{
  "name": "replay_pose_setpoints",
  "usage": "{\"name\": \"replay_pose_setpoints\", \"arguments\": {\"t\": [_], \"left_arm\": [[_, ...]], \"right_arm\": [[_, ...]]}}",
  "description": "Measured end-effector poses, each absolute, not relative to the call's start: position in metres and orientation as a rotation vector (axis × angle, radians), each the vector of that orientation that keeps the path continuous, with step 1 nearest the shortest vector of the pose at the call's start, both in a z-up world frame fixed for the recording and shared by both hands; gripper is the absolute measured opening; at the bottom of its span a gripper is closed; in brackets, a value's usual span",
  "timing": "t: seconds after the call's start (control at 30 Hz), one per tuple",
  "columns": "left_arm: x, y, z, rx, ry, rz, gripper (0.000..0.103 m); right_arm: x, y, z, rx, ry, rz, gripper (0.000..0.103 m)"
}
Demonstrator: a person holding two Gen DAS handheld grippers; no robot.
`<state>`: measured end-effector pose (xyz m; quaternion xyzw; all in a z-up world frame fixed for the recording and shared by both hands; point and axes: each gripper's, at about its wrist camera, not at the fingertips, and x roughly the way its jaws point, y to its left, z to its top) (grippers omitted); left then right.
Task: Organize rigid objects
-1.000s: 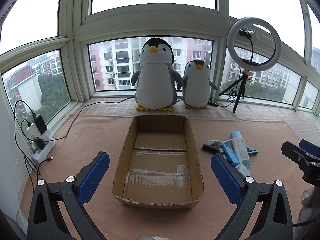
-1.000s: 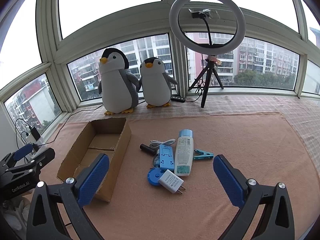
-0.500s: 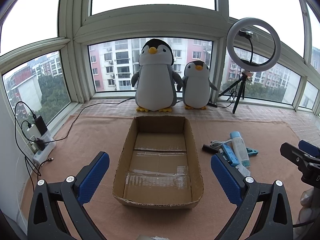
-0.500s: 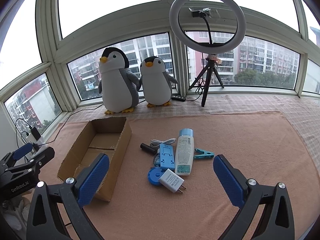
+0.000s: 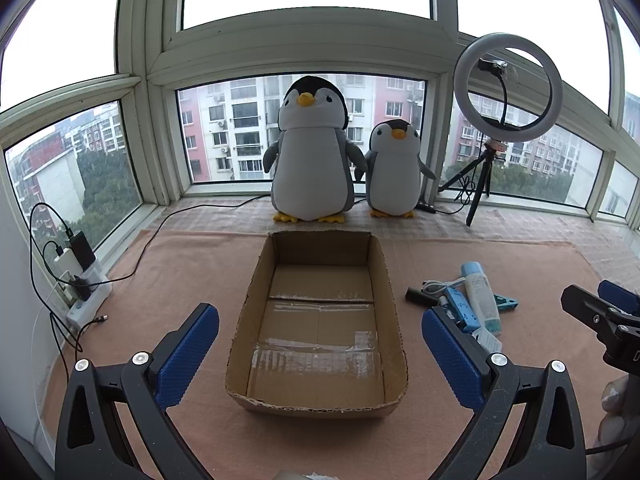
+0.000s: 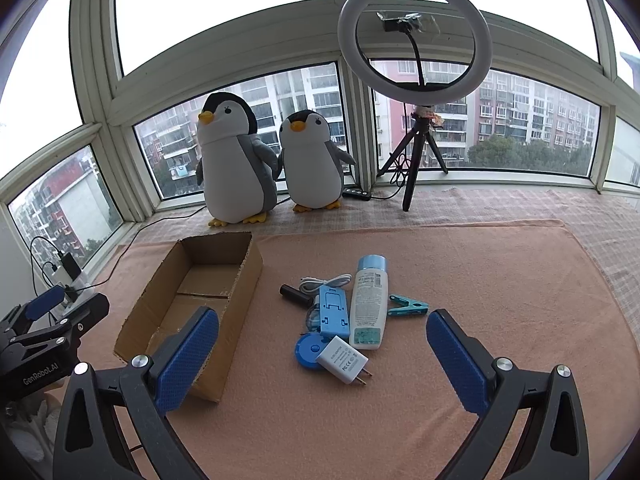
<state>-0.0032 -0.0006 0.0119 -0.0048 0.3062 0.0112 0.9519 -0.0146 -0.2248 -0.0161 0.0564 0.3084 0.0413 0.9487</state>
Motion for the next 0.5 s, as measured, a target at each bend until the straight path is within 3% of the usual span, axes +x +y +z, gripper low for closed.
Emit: {"name": "replay_pose_setpoints", "arguments": {"t": [0.5], "left_arm": [[-0.002,0.0023,0.0104,-0.011,0.626,0.023,0.102]], "right_arm": [[-0.0133,-0.2241,-0.0175,0.11,0.639,0.082,0.103]]}}
